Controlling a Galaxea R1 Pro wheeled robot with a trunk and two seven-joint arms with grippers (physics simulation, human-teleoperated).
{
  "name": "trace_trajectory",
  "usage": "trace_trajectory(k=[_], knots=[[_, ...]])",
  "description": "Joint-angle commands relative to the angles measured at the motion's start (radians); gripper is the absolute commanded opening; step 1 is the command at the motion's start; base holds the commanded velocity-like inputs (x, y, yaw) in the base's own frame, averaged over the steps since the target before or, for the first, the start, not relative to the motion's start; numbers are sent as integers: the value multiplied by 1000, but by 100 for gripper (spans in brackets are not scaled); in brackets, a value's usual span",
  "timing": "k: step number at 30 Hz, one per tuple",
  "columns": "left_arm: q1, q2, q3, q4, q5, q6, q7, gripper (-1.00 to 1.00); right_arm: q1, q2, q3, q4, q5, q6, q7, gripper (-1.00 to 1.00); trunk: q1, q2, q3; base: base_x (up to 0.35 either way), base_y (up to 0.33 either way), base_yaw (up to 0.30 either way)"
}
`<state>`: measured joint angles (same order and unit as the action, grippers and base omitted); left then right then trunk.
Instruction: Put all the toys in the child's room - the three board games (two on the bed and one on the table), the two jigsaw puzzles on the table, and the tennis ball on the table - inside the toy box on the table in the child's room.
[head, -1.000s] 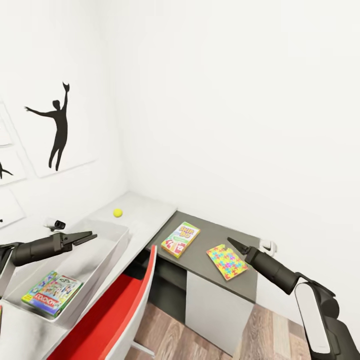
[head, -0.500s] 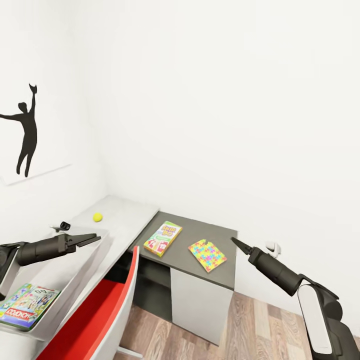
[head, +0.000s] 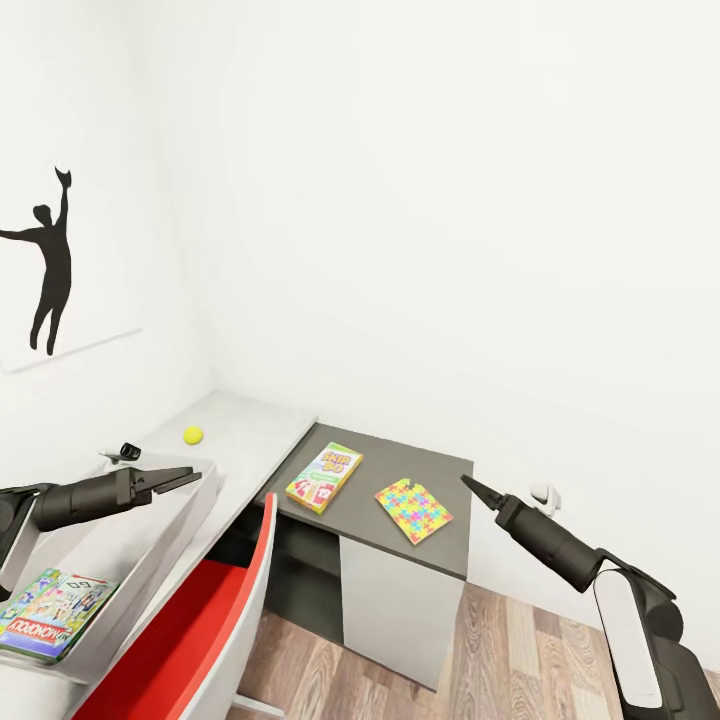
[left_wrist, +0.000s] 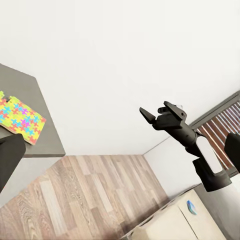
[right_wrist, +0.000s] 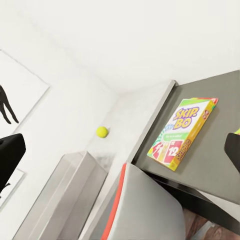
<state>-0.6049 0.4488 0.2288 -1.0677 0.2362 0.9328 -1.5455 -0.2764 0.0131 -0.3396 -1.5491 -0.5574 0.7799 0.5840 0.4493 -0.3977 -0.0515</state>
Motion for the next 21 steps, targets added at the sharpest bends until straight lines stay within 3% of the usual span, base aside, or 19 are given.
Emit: trace_trajectory(k=[1, 21], knots=[[-1, 0, 0, 0, 0, 11, -4, 100, -1, 1, -3, 0, -2, 7, 3, 100, 1, -2, -2, 0, 0, 0], [0, 1, 0, 0, 2, 9, -5, 100, -1, 2, -3, 0, -1, 9, 2, 100, 1, -2, -2, 0, 0, -7]])
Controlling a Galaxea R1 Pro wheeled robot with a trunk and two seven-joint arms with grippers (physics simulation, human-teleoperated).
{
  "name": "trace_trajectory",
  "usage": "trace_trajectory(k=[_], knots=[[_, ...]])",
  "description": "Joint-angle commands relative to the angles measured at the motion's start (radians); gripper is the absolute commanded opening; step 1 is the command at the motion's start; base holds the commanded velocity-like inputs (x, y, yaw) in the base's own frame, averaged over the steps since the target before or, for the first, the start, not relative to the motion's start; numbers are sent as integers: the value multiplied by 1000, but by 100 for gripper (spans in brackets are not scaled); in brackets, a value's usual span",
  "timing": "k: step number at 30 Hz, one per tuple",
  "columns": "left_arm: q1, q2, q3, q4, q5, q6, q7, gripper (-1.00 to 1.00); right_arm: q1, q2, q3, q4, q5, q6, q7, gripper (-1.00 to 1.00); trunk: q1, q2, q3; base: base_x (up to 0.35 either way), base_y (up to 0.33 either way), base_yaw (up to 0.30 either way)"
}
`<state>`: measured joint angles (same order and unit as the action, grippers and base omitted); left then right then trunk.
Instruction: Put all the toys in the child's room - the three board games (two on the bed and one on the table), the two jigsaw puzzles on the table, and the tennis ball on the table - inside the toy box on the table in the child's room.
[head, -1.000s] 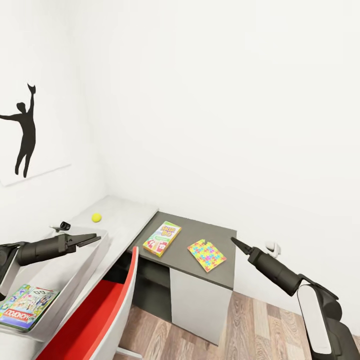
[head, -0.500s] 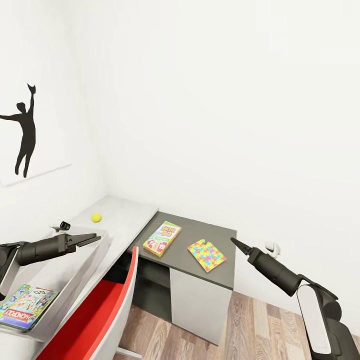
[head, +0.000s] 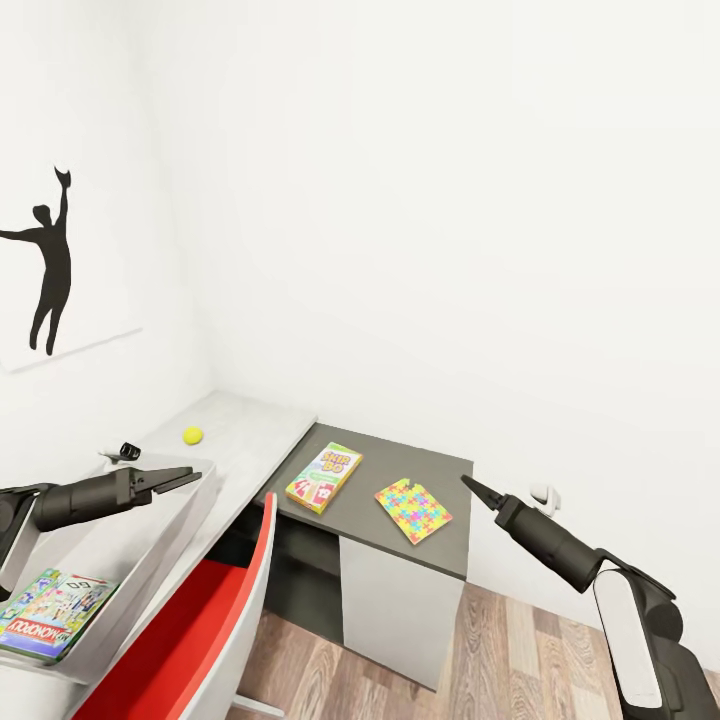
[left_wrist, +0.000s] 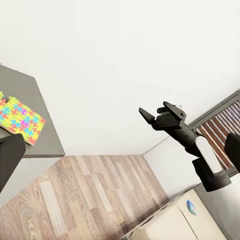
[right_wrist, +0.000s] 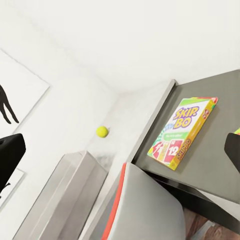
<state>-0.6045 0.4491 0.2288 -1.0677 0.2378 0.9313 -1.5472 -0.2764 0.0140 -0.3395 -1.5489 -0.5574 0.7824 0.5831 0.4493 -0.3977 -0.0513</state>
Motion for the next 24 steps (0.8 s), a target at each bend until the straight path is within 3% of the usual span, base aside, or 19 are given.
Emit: trace_trajectory(k=[1, 9, 17, 24], knots=[[0, 0, 0, 0, 0, 11, -4, 100, -1, 1, -3, -1, -1, 8, 3, 100, 1, -2, -2, 0, 0, 0], [0, 0, 0, 0, 0, 11, -4, 100, -1, -1, -4, 0, -2, 10, 3, 100, 1, -2, -2, -35, 0, 0], [-1, 0, 0, 0, 0, 11, -4, 100, -1, 0, -18, 0, -2, 11, 3, 100, 1, -2, -2, -174, 0, -1], [-1, 0, 0, 0, -1, 10, -4, 100, -1, 0, -22, 0, -2, 12, 3, 100, 1, -2, -2, -214, -12, -163]])
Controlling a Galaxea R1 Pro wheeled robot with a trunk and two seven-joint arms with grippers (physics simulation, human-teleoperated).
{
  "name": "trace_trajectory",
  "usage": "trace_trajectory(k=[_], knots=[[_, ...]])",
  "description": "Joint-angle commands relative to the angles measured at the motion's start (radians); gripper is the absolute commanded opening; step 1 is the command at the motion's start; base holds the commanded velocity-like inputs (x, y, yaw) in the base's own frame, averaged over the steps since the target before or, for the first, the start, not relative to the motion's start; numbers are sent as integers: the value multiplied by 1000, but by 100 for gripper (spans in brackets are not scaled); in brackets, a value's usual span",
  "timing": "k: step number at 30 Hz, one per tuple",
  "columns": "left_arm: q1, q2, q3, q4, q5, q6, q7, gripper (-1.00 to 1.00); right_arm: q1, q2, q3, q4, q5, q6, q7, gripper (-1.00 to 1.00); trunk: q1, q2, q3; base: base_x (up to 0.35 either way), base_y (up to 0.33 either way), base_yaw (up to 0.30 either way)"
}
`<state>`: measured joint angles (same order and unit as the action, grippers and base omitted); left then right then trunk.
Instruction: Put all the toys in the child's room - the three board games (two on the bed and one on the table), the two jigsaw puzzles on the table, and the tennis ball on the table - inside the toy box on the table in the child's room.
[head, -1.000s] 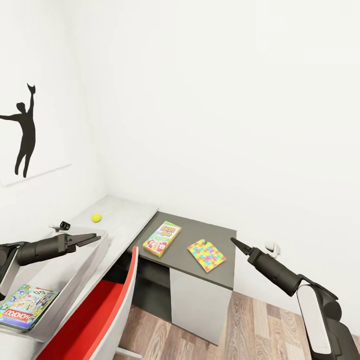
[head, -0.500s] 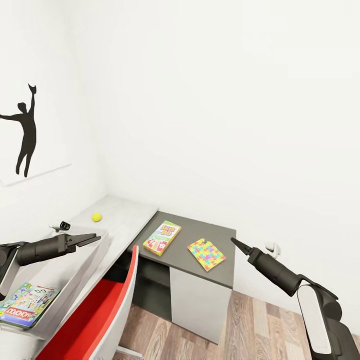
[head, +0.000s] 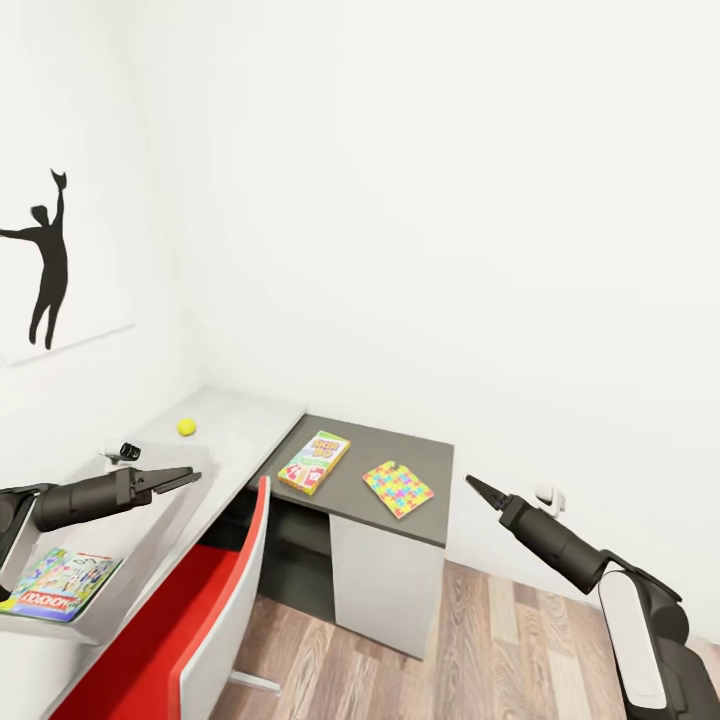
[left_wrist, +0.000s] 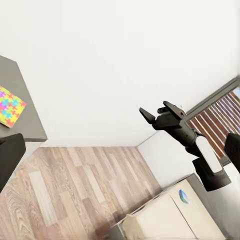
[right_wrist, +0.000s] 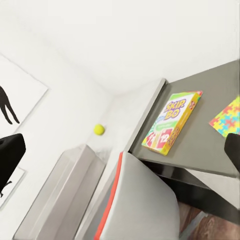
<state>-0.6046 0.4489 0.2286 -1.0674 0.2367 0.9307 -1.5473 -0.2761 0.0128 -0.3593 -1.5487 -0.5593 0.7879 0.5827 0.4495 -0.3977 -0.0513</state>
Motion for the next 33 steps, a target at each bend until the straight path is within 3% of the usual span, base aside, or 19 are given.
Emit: trace_trajectory(k=[1, 33], knots=[[0, 1, 0, 0, 0, 10, -4, 100, -2, 1, -2, 0, -1, 7, 3, 100, 1, -2, -2, -96, -19, -250], [0, 0, 0, 0, 0, 10, -4, 100, -2, 1, -4, 2, -1, 7, 3, 100, 1, -2, -2, -6, -1, -275]])
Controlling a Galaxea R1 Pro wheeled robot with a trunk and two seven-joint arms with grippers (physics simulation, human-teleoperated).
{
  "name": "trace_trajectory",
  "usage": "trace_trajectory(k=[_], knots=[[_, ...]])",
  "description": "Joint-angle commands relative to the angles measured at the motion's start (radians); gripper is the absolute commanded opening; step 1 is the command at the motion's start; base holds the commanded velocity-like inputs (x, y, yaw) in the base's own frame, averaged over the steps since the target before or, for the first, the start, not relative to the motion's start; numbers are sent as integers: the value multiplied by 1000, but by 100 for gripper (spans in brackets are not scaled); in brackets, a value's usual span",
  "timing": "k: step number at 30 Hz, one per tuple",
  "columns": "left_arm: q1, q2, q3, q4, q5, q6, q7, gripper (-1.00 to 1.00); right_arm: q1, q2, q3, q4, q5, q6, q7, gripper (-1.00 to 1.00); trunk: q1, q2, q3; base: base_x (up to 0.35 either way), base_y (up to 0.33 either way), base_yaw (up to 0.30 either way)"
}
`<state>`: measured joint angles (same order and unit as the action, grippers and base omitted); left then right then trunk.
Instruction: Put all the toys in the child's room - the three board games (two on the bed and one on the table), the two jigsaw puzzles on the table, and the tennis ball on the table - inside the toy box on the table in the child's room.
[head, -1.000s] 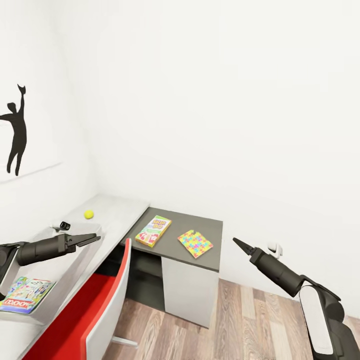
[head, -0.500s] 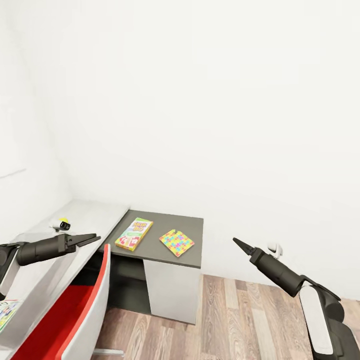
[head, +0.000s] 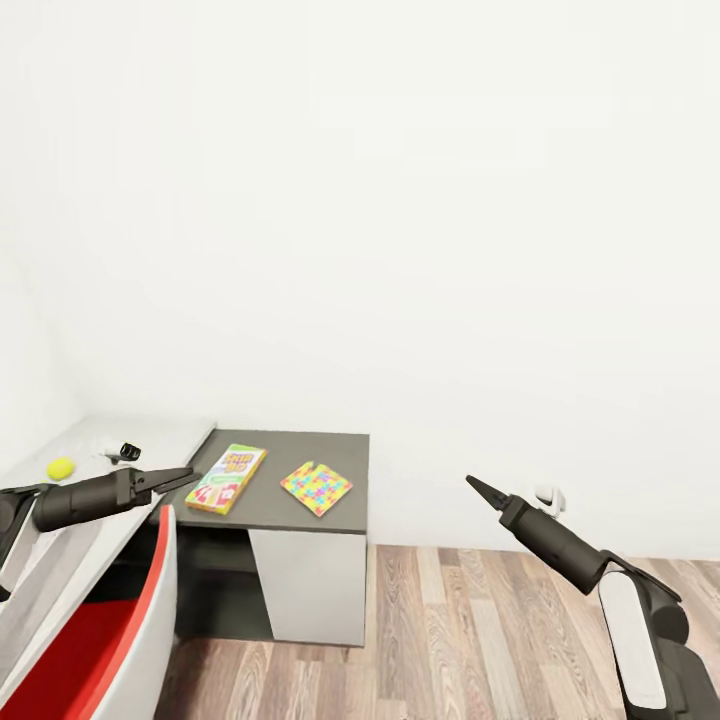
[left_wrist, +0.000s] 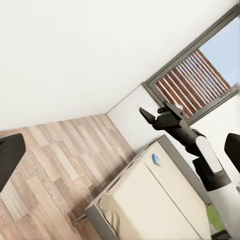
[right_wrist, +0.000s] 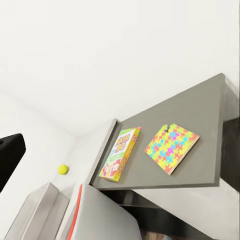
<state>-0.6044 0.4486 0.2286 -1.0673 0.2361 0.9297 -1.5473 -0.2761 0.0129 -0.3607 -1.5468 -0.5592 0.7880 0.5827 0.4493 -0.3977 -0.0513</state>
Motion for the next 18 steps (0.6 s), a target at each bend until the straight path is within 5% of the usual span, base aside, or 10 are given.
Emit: trace_trajectory(k=[1, 18], knots=[[0, 0, 0, 0, 0, 11, -4, 100, -2, 1, -3, 0, -1, 7, 3, 100, 1, -2, -2, 0, 0, -277], [0, -2, -1, 0, 0, 11, -2, 100, -2, -2, -21, 2, -2, 7, 3, 100, 1, -2, -2, 0, 0, -277]])
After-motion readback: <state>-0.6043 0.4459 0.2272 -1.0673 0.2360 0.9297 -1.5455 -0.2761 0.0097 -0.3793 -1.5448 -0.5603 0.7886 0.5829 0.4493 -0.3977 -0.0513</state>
